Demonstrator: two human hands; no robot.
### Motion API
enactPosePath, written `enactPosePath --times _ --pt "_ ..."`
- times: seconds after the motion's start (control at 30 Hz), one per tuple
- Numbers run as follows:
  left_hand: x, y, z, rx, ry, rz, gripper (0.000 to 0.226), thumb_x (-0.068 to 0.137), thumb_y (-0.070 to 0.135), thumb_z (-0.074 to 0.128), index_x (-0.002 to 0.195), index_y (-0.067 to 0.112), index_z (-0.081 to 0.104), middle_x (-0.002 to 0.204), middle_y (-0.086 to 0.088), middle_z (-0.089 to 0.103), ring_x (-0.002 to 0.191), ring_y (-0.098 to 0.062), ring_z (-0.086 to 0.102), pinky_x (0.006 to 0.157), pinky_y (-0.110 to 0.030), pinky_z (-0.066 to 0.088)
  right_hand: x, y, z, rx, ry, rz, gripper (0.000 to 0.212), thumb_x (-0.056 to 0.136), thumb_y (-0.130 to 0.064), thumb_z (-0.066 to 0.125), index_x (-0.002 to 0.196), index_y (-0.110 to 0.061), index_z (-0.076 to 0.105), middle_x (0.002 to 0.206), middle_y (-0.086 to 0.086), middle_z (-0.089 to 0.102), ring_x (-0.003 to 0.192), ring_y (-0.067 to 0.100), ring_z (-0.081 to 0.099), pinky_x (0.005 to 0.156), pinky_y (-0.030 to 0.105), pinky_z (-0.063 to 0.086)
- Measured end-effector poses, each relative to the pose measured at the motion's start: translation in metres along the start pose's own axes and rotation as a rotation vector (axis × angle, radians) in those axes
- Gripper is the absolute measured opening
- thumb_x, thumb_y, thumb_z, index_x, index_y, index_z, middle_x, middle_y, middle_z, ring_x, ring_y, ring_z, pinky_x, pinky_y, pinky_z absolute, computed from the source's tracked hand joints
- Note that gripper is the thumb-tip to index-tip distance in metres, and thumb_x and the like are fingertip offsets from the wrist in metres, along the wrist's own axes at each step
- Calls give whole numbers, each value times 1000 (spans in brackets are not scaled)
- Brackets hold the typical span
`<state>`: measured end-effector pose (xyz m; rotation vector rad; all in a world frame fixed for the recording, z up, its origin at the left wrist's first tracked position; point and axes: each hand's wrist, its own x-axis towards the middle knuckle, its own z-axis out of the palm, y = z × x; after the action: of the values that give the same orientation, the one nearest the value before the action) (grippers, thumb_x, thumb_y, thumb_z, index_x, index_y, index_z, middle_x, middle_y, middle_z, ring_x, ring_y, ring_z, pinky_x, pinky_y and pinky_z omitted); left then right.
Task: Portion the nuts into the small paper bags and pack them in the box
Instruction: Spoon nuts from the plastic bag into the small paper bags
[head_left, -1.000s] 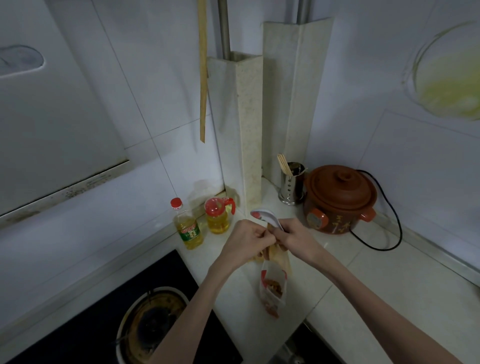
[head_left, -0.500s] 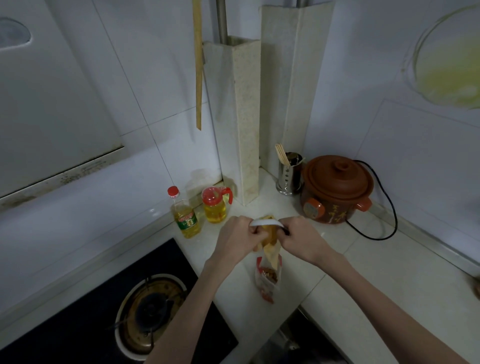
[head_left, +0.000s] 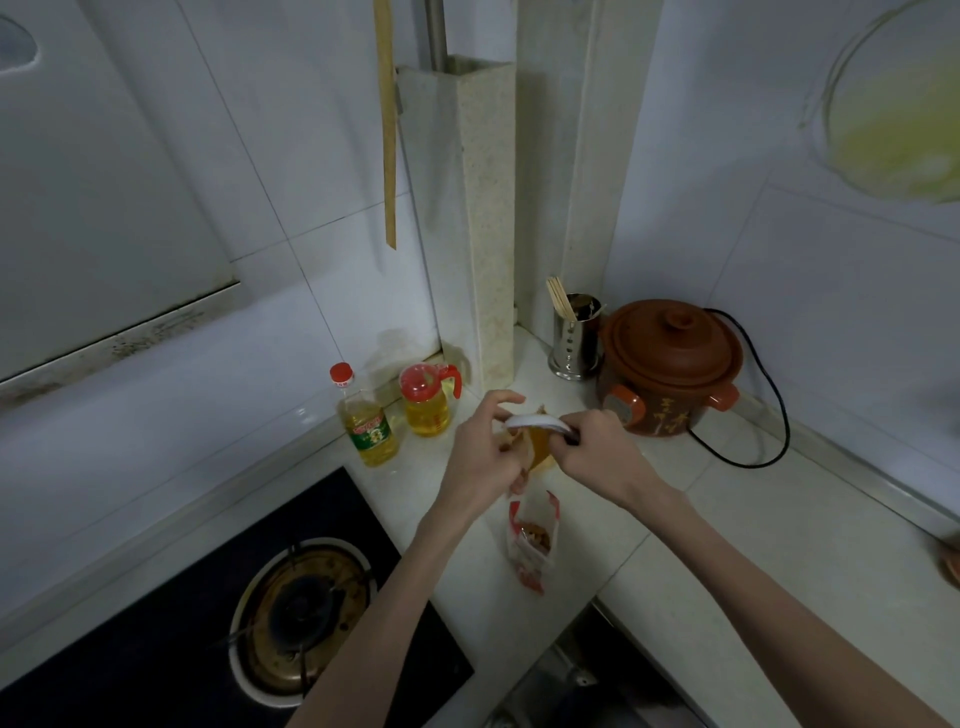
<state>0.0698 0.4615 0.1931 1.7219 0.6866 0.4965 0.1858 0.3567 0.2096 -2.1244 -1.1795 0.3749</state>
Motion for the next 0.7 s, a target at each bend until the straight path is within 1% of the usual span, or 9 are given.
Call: enactPosePath --times 0.07,0.17,0.27,0.33,0.4,0.43,0.53,0.6,0.7 --pt "-3 5 5 67 -16 110 41 80 7 61 109 34 54 98 1 64 54 -17 66 45 -26 50 2 -1 5 3 15 68 32 77 -15 54 49 -9 40 45 7 41 40 15 35 39 23 21" --pt "-5 4 7 105 18 204 43 81 4 60 110 36 54 95 10 62 61 -15 65 48 -24 48 6 -2 6 -38 -10 159 31 76 -18 58 49 -8 45 45 4 43 39 13 38 34 18 22" --pt "-3 -5 -5 264 107 201 45 82 20 64 119 41 50 103 17 56 67 -6 59 55 -27 48 11 0 -2 -54 -23 188 35 74 -19 63 46 -6 46 45 3 41 40 12 36 39 25 24" --pt "-2 -12 -12 293 59 165 54 79 29 60 129 44 47 121 21 53 94 2 55 76 -28 51 11 0 -4 -13 -27 198 33 73 -20 65 51 1 53 47 5 42 42 14 37 41 28 25" --pt "-2 -19 -14 278 -70 156 55 81 27 53 135 38 48 134 20 48 120 5 44 101 -31 43 9 0 -2 51 -35 211 31 74 -20 66 57 5 59 48 5 45 40 13 38 41 27 26" --pt "-4 -23 -12 271 -131 162 52 84 25 52 135 36 49 136 19 47 125 5 40 107 -30 38 8 0 -1 81 -41 222 30 74 -19 66 57 5 61 46 3 46 38 11 38 39 24 27" --pt "-14 -28 -6 194 -242 132 48 89 26 51 135 39 43 131 15 51 122 3 47 104 -31 43 7 -2 1 109 -76 242 26 77 -18 65 57 0 62 44 0 44 36 9 36 34 15 22" --pt "-19 -31 -2 122 -247 123 48 87 31 58 131 40 41 127 10 54 118 -5 52 101 -39 47 7 -3 2 112 -81 255 27 78 -20 65 58 -4 60 48 3 44 38 10 35 34 15 22" --pt "-22 -34 4 110 -232 138 82 71 51 79 135 42 29 132 6 50 121 -13 52 101 -38 48 7 -6 3 176 -33 272 27 79 -21 65 56 -8 58 48 1 44 38 8 36 35 16 23"
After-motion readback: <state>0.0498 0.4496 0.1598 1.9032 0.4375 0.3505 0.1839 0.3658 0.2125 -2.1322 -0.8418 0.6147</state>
